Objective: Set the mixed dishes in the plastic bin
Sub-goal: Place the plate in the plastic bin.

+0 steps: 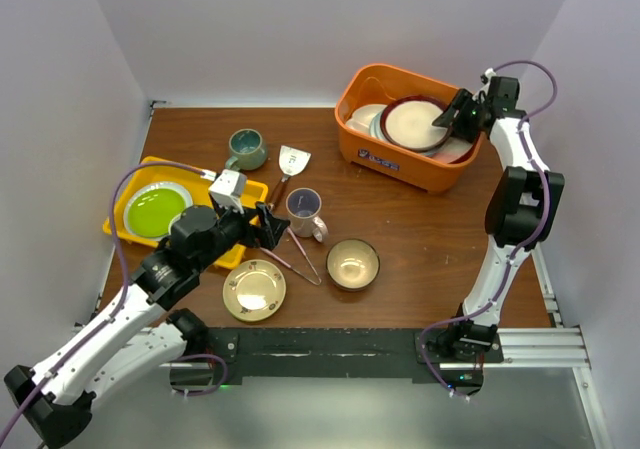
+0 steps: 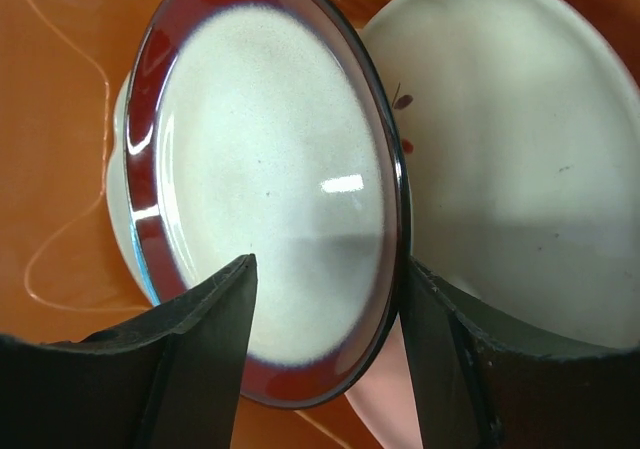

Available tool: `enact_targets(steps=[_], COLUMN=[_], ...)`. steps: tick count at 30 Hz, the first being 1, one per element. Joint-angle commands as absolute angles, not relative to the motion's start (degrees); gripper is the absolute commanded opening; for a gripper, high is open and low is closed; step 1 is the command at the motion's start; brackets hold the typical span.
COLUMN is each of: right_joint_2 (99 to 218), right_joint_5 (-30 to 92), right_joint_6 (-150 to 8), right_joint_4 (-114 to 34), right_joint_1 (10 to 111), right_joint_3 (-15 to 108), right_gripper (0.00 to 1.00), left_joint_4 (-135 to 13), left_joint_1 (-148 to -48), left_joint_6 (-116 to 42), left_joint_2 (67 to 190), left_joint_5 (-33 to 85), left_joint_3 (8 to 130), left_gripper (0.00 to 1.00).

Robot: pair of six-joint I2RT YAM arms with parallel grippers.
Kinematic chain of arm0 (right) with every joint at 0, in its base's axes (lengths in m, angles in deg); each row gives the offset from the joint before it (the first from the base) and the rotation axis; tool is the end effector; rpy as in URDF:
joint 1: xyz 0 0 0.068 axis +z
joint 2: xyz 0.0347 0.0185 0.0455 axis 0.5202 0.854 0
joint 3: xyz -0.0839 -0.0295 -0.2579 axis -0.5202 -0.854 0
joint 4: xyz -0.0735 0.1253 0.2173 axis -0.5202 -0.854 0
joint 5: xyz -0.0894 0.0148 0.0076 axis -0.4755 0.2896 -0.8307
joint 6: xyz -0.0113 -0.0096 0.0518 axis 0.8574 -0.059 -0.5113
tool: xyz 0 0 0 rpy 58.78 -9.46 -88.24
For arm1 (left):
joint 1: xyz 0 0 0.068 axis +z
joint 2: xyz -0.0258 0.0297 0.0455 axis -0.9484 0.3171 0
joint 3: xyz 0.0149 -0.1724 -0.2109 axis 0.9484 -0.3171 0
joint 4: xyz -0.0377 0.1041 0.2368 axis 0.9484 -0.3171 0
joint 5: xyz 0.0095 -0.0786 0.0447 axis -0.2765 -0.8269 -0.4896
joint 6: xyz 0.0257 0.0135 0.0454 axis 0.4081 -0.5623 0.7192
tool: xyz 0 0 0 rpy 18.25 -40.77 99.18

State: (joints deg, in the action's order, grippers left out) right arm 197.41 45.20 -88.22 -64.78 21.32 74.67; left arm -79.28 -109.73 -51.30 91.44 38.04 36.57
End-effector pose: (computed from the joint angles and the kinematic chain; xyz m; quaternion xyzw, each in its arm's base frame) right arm 0.4782 -0.0711 0.2621 0.1877 0.8782 0.2213 0.3801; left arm 0.1291 -0.0989 0.3148 0.0647 0.7897 -0.3032 0.5294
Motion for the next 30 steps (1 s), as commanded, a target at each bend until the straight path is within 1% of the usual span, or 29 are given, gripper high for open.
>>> enact_targets(steps=[1,2,4,5,9,16,19,20,23,24,27,30], right_joint_2=[194.58,193.8,192.65,192.13,188.0,180.54,176.58,175.69,171.49,170.16,165.59,161.63], right_joint_5=[43.08,42.73,41.94,41.76,41.5,46.5,51.33,55.35,61.78,66.24,73.11,77.25], right_joint_6=[-83.82,-83.29,-81.54,-80.83,-77.05,-71.77,-68.35,-67.38,-61.67,-59.75,-57.63,-56.31], right_joint_4=[-64.57,-64.57,-64.66,-64.66,-64.31,-62.64,-62.63,-62.55,-63.87,-63.95,-63.34,-63.16], right_joint_1=[21.85,21.85,21.94,21.94,21.94,22.12,22.12,22.12,22.2,22.29,22.47,22.82], right_joint_3=[77.65,77.56,77.21,77.04,75.72,69.93,67.12,66.32,63.6,62.72,57.98,54.55], right_gripper=[0.62,0.65,0.66,0.68,0.73,0.73,0.73,0.73,0.73,0.73,0.74,0.74], left_joint_4=[-81.13,-81.49,-82.71,-83.15,-84.83,-85.36,-85.88,-85.97,-86.41,-86.76,-87.11,-87.46], left_joint_1=[-109.31,-109.39,-109.4,-109.31,-109.31,-109.31,-109.4,-109.31,-109.39,-109.31,-109.39,-109.31], left_joint_6=[-52.83,-53.35,-53.71,-54.15,-54.77,-55.73,-55.91,-55.91,-56.0,-56.0,-56.61,-57.58], left_joint_2=[93.98,94.5,96.0,96.61,99.34,102.94,104.88,105.92,108.03,108.57,110.76,113.48], left_joint_5=[40.31,40.49,41.46,41.81,43.21,45.06,46.03,46.2,46.91,47.69,49.36,51.3], left_joint_3=[39.45,39.72,40.68,40.95,42.53,44.9,46.39,46.75,48.33,48.94,50.0,51.23], left_gripper=[0.96,0.96,0.96,0.96,0.96,0.96,0.96,0.96,0.95,0.95,0.95,0.94])
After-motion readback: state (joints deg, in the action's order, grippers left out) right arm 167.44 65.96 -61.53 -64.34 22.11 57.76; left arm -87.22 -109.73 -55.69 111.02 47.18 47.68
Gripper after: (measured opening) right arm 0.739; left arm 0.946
